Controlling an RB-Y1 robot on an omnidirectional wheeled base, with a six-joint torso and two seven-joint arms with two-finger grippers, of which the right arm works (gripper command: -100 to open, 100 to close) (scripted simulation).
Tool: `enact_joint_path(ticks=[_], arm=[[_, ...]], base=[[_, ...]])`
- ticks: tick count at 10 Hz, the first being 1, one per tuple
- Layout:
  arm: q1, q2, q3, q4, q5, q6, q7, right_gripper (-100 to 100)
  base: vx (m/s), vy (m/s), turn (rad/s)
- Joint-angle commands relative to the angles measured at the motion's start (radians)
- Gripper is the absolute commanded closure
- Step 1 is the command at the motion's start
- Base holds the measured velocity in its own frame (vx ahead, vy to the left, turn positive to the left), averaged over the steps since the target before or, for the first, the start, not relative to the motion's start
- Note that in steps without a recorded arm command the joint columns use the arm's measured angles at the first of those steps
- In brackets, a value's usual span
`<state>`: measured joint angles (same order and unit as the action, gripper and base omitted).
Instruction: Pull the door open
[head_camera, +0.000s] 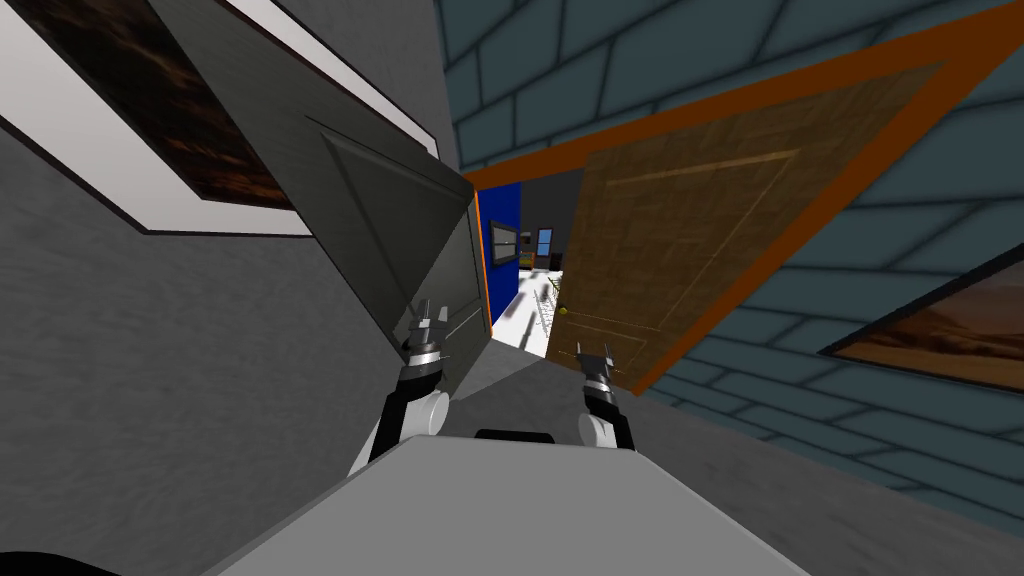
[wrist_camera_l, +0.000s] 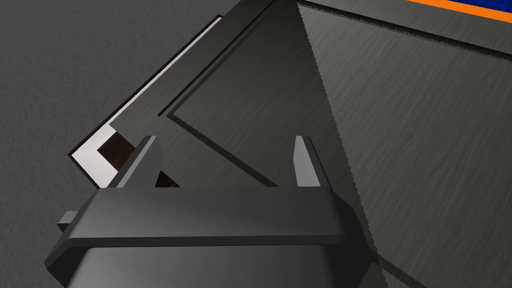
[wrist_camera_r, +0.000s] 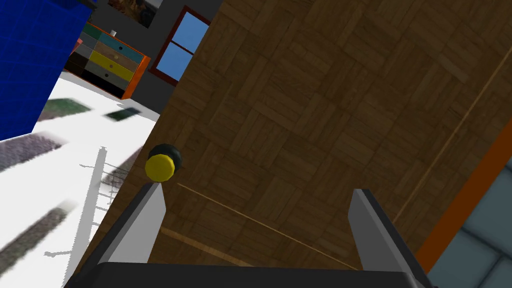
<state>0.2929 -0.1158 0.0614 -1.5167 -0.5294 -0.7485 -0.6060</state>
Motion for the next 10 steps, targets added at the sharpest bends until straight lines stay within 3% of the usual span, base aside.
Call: enact_joint_path(ticks=[1, 10], arm=[[-0.012, 0.000, 0.003, 0.040, -0.021, -0.010, -0.032, -100], [-0.087, -0.020, 0.004, 0.259, -0.142, -0.053, -0.208, -100]], base=[[0.091, -0.025, 0.078], [0.090, -0.032, 0.095]])
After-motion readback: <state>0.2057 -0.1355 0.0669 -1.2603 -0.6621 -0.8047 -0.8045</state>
